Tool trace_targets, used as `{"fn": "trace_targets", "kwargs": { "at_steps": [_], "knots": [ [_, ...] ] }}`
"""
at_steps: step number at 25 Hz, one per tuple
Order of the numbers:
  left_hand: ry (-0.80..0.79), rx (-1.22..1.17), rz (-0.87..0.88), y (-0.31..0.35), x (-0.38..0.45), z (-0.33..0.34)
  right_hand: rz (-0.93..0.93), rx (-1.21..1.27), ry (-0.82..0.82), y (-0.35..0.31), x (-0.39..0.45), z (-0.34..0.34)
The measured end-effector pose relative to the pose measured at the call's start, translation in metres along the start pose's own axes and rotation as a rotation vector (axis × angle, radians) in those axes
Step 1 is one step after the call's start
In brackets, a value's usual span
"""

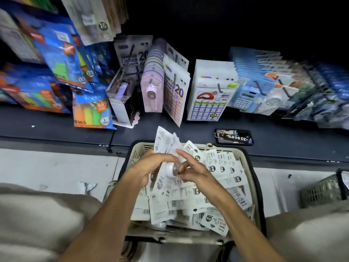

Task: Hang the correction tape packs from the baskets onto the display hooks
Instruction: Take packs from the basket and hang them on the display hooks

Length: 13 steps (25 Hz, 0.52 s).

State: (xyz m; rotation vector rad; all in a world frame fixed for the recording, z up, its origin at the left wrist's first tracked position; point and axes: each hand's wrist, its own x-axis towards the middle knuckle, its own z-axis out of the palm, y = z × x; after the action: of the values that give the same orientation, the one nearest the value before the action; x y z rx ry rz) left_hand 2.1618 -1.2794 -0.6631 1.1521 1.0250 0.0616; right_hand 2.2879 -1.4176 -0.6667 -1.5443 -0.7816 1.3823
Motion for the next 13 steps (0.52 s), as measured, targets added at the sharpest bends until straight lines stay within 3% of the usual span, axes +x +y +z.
{"fn": "trace_targets", "kwargs": {
  "at_steps": [4, 6, 8, 10, 13],
  "knots": [
    [-0.101, 0.177, 0.037, 0.014, -0.010, -0.011, -0.146, -0.287, 0.168, -0.014, 0.000, -0.023],
    [-0.130, 0.177, 0.061, 0.022, -0.014, -0.013, -0.102, -0.336, 0.215, -0.026, 0.002, -0.034],
    [-0.152, 0.035, 0.101, 0.027, -0.019, -0.007, 0.058, 0.018, 0.140, -0.034, 0.001, -0.038],
    [-0.076, -0.099, 0.134, 0.029, -0.021, 0.005, 0.153, 0.444, 0.119, -0.037, 0.001, -0.023],
    [0.049, 0.003, 0.201, 0.029, -0.022, 0.009, 0.172, 0.813, 0.369, -0.028, 0.010, 0.019]
  ]
}}
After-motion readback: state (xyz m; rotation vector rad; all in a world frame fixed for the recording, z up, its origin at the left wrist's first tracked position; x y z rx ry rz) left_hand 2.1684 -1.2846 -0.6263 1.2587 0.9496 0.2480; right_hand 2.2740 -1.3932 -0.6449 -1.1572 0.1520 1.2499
